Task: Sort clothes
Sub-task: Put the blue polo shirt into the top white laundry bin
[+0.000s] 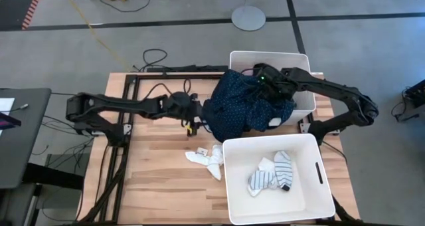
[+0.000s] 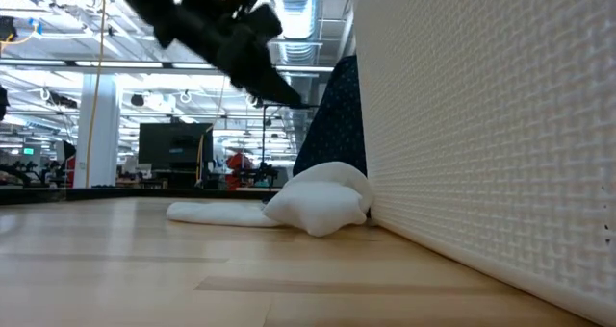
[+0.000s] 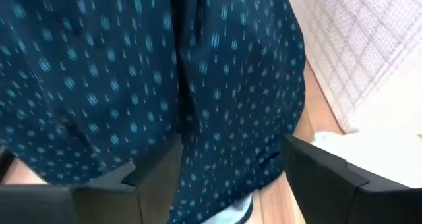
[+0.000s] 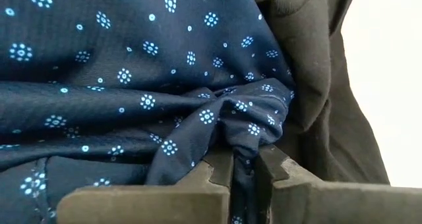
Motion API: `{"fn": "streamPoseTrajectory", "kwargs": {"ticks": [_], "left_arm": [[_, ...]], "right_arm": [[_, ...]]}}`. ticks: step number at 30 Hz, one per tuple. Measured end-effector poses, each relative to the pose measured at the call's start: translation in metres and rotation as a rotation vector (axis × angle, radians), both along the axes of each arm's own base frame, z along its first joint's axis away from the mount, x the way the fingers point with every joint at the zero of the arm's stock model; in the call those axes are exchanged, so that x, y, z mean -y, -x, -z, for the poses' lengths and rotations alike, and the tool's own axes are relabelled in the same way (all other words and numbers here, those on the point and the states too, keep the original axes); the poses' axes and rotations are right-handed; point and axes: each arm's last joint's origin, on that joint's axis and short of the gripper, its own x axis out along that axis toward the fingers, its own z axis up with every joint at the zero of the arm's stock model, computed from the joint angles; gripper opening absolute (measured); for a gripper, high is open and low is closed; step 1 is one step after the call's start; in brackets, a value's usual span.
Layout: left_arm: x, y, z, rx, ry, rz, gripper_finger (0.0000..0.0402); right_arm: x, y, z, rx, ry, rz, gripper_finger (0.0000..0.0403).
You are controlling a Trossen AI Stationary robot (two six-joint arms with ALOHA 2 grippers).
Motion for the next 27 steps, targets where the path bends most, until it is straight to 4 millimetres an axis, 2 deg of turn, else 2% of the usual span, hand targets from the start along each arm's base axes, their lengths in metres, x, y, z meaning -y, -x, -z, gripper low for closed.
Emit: {"fn": "streamPoseTrajectory", "kwargs": {"ticks": [4, 9, 14, 18, 21, 23, 25, 27], "left_arm": [[-0.005, 0.002, 0.027, 0.056, -0.002, -0.022, 0.0288], [-0.014, -0.009, 0.056, 0.089, 0.075, -0.041, 0.0341], [-0.019, -0.03, 0.074, 0.15, 0.104, -0.03, 0.0382], [-0.026, -0.048, 0.08, 0.203, 0.105, -0.096, 0.0392], [-0.029, -0.059, 0.082, 0.207, 0.105, -0.107, 0.0379], [-0.027, -0.067, 0.083, 0.206, 0.097, -0.069, 0.0354], [-0.021, -0.072, 0.082, 0.197, 0.079, -0.038, 0.0313], [-0.015, -0.074, 0.082, 0.176, 0.052, -0.006, 0.0256]], "right_arm": [[0.0, -0.001, 0.0, 0.007, 0.002, -0.003, 0.0039], [0.0, -0.001, 0.0, 0.011, -0.002, -0.005, 0.004], [0.0, -0.002, 0.0, 0.028, -0.014, -0.013, 0.004], [-0.003, -0.004, 0.0, 0.032, -0.012, -0.027, 0.004], [-0.004, -0.005, 0.0, 0.032, -0.012, -0.034, 0.004], [-0.005, -0.006, 0.0, 0.032, -0.012, -0.038, 0.004], [-0.005, -0.006, 0.0, 0.032, -0.012, -0.04, 0.004], [-0.005, -0.006, 0.0, 0.034, -0.014, -0.041, 0.004]]}}
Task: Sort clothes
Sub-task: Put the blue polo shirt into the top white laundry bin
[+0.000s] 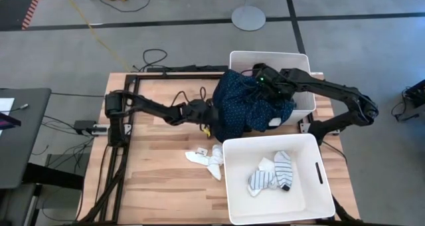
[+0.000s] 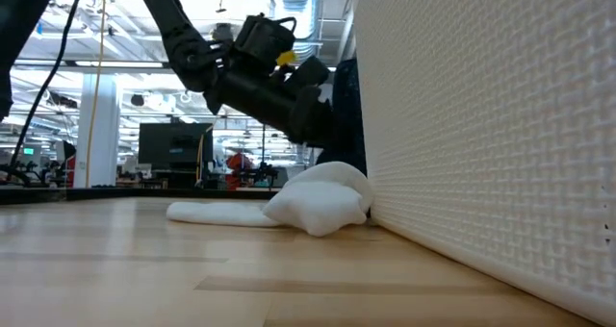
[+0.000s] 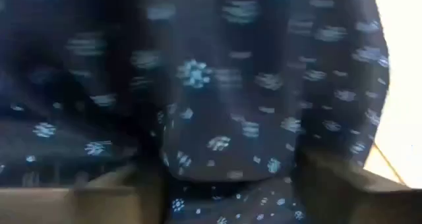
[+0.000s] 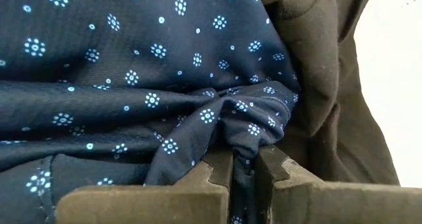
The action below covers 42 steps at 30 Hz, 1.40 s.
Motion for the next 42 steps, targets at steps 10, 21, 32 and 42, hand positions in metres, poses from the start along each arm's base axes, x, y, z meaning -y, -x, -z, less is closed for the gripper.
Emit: {"fn": "streamPoseTrajectory", "kwargs": {"ticks": [10, 21, 32, 42], "left_arm": [[0.027, 0.002, -0.005, -0.067, -0.06, 0.126, 0.0008], [0.064, 0.044, -0.11, 0.089, -0.231, 0.153, 0.0002], [0.055, 0.074, -0.2, 0.276, -0.338, 0.076, 0.0001], [0.031, 0.031, -0.242, 0.276, -0.387, 0.083, 0.0]], "right_arm": [[0.0, 0.0, 0.0, -0.003, -0.001, -0.007, 0.004], [-0.02, 0.009, -0.027, 0.138, 0.078, -0.079, 0.0066], [-0.056, 0.033, -0.069, 0.381, 0.194, -0.206, 0.0169], [-0.085, 0.058, -0.094, 0.559, 0.251, -0.308, 0.0214]]}}
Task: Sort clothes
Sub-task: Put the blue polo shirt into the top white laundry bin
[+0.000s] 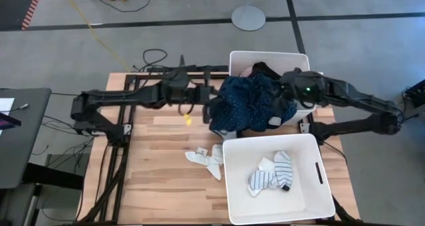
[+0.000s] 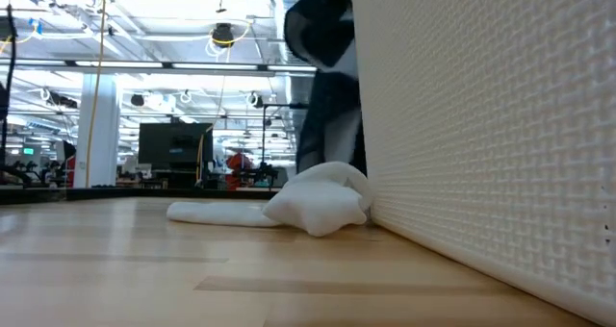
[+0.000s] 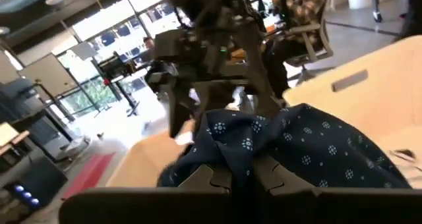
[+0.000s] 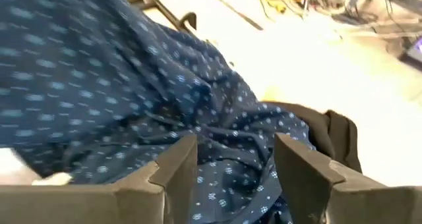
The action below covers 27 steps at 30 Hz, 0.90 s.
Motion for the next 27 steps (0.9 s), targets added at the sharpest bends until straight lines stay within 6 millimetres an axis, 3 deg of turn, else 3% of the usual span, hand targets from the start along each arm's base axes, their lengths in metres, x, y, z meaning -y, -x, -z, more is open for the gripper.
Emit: {"fn": "streamPoseTrajectory", "kwargs": {"ticks": [7, 15, 21, 27], "left_arm": [[-0.036, -0.042, -0.014, -0.036, 0.008, 0.014, 0.0], [-0.085, -0.076, -0.033, -0.045, 0.046, -0.002, 0.0], [-0.119, -0.093, -0.009, -0.146, 0.134, -0.016, 0.0], [-0.136, -0.099, 0.02, -0.259, 0.232, 0.001, 0.0007]], "right_arm": [[-0.018, 0.003, -0.004, 0.028, 0.01, -0.117, 0.0215], [-0.024, 0.006, 0.0, 0.01, -0.04, -0.062, 0.0215], [-0.027, 0.011, 0.006, -0.057, -0.055, -0.049, 0.0215], [-0.029, 0.013, 0.009, -0.084, -0.078, -0.041, 0.0214]]}}
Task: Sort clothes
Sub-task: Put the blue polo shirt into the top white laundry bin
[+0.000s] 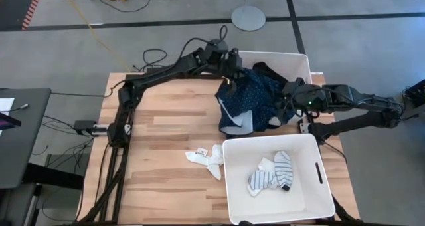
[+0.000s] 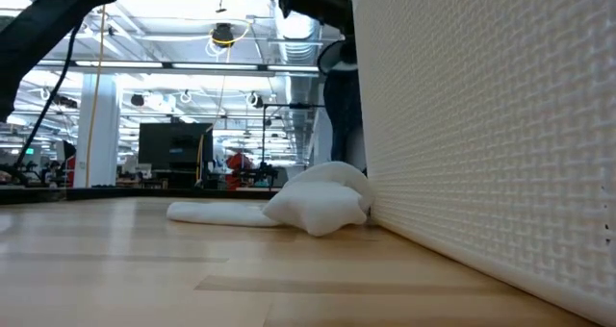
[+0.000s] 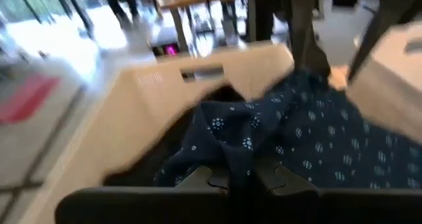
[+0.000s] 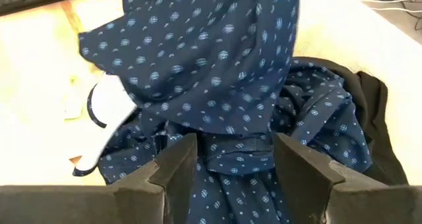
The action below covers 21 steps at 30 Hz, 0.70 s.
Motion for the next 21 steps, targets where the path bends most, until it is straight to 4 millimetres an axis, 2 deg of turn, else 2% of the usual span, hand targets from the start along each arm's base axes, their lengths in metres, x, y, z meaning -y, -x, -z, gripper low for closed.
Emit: {"fn": "streamPoseTrajectory", "kwargs": {"ticks": [5, 8, 16, 21], "left_arm": [[-0.001, 0.001, 0.01, -0.049, 0.007, 0.008, 0.0039], [0.0, 0.002, 0.013, -0.078, 0.021, 0.009, 0.0084], [0.001, 0.003, 0.016, -0.106, 0.104, -0.007, 0.0239], [0.003, 0.006, 0.007, -0.115, 0.134, 0.013, 0.0274]], "right_arm": [[-0.002, 0.0, 0.0, 0.003, 0.0, -0.014, 0.0214], [-0.005, -0.001, 0.0, 0.003, 0.0, -0.038, 0.0214], [-0.021, -0.01, 0.0, 0.0, 0.01, -0.184, 0.0214], [-0.022, -0.027, 0.01, -0.086, 0.025, -0.196, 0.0214]]}}
